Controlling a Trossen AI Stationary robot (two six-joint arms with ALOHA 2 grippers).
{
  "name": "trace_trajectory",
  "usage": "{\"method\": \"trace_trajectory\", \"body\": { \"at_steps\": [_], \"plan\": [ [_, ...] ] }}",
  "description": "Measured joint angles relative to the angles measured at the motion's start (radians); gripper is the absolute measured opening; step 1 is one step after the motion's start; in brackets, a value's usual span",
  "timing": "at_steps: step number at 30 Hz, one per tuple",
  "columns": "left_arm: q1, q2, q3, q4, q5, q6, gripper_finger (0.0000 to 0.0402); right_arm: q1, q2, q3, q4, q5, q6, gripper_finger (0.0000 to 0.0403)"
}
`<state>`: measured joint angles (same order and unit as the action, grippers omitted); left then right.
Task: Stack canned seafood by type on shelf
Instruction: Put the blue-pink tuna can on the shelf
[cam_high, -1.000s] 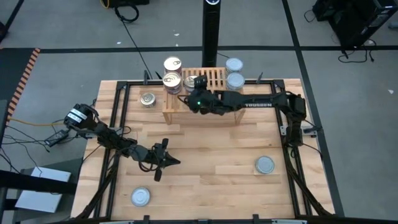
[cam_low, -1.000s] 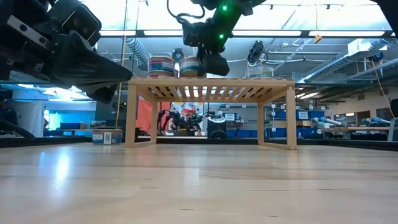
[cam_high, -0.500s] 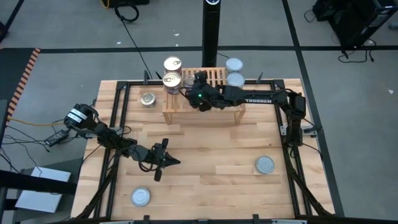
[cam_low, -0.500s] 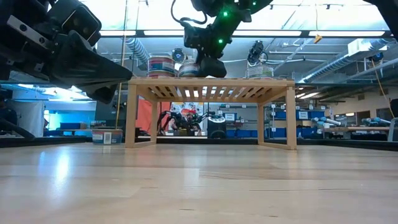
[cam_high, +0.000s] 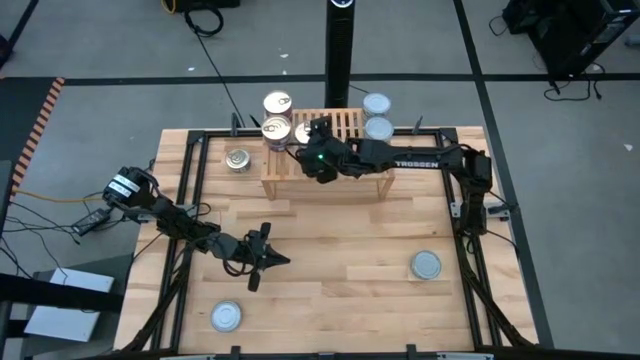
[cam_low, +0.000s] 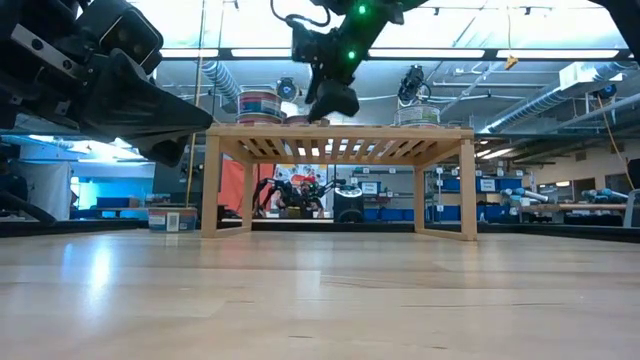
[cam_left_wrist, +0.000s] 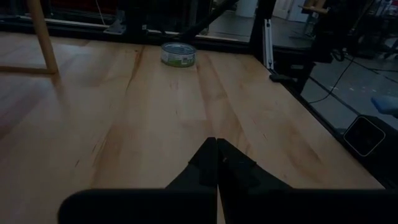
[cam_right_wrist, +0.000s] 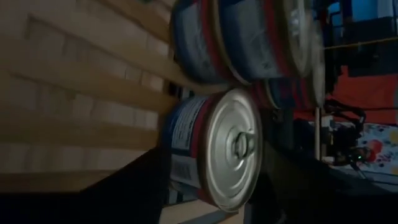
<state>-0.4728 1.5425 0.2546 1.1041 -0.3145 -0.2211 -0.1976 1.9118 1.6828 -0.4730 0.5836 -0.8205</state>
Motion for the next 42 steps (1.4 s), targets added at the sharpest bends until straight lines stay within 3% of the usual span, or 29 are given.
{"method": "trace_trajectory", "body": {
  "at_steps": [2,5,9,12,42],
  "plan": [
    [0.0,0.0,0.0,0.0,0.0,0.0,0.0001,0.002,-0.001,0.027,-0.031,-0.003,0.038,0.023],
    [0.0,0.0,0.0,-0.001,0.0,-0.001,0.0001,0.0,-0.002,0.061,-0.098,-0.039,0.119,0.0146],
    [0.0,0.0,0.0,-0.004,0.005,-0.001,0.0001,-0.027,-0.003,0.071,-0.165,-0.193,0.223,0.0021],
    [0.0,0.0,0.0,-0.004,0.005,-0.001,0.0001,-0.055,-0.002,0.053,-0.2,-0.265,0.28,0.0018],
    [0.0,0.0,0.0,-0.003,-0.001,0.003,0.0001,-0.144,0.0,-0.052,0.07,-0.294,0.294,0.0006]
  ]
}}
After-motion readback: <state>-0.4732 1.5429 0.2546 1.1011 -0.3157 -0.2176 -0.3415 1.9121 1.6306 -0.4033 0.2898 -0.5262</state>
